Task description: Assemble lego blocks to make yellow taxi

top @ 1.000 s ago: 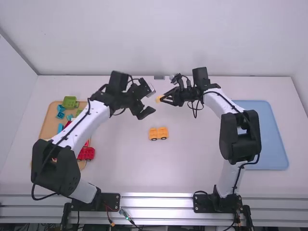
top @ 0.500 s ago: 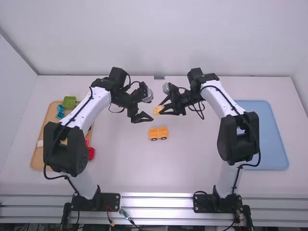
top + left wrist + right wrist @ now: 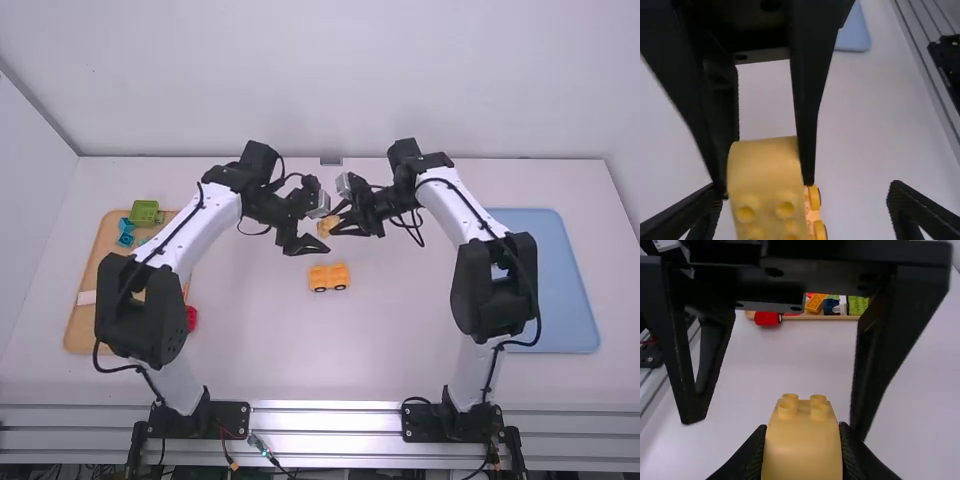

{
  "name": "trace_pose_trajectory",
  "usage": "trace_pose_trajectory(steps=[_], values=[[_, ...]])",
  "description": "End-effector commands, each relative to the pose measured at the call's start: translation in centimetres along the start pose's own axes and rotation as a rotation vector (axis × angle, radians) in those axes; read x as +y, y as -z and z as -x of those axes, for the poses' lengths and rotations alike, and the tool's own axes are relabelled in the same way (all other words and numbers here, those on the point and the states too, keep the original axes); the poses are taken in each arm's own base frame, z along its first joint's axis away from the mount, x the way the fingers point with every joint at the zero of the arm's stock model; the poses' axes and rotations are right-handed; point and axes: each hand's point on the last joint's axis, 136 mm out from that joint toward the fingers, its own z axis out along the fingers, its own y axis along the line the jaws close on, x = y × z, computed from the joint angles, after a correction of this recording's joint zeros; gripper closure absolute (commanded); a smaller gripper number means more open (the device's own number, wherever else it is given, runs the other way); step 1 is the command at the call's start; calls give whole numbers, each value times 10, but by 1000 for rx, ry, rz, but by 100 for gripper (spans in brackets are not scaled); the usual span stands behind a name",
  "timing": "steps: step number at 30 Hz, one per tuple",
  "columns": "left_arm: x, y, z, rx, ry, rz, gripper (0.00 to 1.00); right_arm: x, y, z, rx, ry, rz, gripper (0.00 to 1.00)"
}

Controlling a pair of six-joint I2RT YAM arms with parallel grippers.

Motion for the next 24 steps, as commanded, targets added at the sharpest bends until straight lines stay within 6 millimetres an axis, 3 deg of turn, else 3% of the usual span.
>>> trace_pose_trajectory(steps=[1,4,13,19,21,24], values=[[3,2,-3,20,50,21,30,-4,-2,7,-4,-11,-2,78],[3,2,-4,21,53,22,37,-5,0,6,-6,-13,-6,78],[8,3,-12,66,73,53,36,-6,1,5,-4,-11,-10,78],[10,1,-12,58,64,57,51,-5,-2,6,-2,-8,-4,78],[10,1,-12,58,63,57,52,-5,-1,6,-3,-8,-5,78],[10,1,-13,60,65,56,66,-5,-1,6,-4,-9,-5,78]])
